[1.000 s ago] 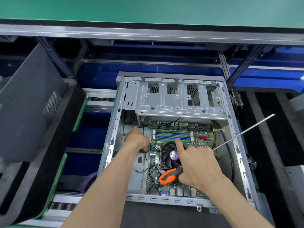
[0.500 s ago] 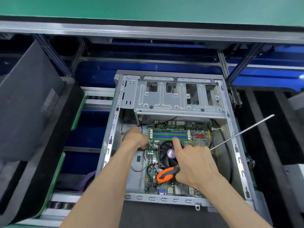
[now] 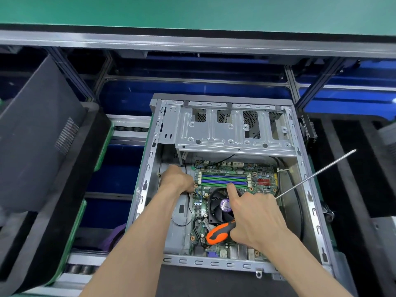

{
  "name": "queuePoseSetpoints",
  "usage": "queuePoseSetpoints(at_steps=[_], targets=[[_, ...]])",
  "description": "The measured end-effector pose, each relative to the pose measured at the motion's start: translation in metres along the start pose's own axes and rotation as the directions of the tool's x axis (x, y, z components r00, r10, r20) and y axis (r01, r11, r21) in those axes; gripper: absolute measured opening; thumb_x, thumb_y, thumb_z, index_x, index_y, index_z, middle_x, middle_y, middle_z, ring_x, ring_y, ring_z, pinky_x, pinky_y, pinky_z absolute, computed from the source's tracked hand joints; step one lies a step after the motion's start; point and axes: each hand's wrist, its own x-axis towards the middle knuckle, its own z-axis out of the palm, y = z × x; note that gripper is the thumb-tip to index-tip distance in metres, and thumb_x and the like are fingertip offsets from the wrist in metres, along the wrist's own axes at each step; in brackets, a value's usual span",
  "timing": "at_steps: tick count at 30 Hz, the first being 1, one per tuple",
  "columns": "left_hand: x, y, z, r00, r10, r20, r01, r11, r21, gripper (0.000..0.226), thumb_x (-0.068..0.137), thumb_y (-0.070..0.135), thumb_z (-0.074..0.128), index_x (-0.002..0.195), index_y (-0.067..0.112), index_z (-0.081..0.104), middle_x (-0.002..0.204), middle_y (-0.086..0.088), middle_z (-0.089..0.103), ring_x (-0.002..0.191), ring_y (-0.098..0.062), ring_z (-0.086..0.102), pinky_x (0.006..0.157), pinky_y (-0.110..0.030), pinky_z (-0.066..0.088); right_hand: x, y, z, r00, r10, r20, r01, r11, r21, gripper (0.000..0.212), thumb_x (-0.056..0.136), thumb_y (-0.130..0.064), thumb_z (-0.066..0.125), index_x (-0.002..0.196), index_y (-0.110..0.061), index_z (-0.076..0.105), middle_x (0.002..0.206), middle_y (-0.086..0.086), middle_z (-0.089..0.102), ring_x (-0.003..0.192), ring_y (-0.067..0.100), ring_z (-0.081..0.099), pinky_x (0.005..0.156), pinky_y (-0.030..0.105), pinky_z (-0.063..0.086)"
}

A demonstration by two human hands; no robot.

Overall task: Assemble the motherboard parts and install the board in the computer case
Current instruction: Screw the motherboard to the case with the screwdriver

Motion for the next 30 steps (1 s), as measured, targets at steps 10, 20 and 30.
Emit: queuePoseSetpoints(at_steps=[10, 20, 30], targets=[[-0.001, 0.0, 0.001, 1.0, 0.006, 0.01, -0.006, 0.999, 0.052, 0.024, 0.075, 0.006, 0.08, 0.078, 0.01, 0.056, 0.067, -0.003, 0.055, 0.062, -0.015, 0.055, 0.044, -0.022, 0.04, 0.001, 0.002, 0.003, 1.0, -0.01, -0.008, 0.01, 1.0, -0.018, 0.083, 0.073, -0.05, 0.052, 0.142, -0.015, 0.025, 0.058, -0.007, 0.038, 0.045, 0.015, 0.028, 0.047, 0.027, 0.014], [-0.002, -0.002, 0.004, 0.998, 0.058, -0.005, -0.058, 0.998, 0.002, 0.015, 0.082, 0.0, 0.066, 0.097, 0.004, 0.064, 0.066, -0.006, 0.062, 0.052, -0.011, 0.058, 0.035, -0.015, 0.033, -0.004, 0.001, 0.013, 0.999, 0.042, -0.03, -0.043, 0.998, -0.035, 0.081, 0.064, -0.046, 0.057, 0.137, -0.022, 0.03, 0.104, 0.014, 0.056, 0.04, 0.017, 0.023, 0.045, 0.027, 0.011], [-0.004, 0.002, 0.0, 0.999, 0.003, -0.041, -0.005, 0.999, -0.052, 0.017, 0.076, 0.008, 0.079, 0.08, 0.004, 0.063, 0.069, -0.004, 0.064, 0.057, -0.014, 0.058, 0.043, -0.02, 0.04, 0.001, 0.003, 0.004, 0.996, -0.083, -0.043, 0.082, 0.996, -0.021, 0.046, 0.059, -0.035, 0.056, 0.095, -0.017, 0.033, 0.091, -0.003, 0.027, 0.041, 0.016, 0.029, 0.044, 0.026, 0.014]])
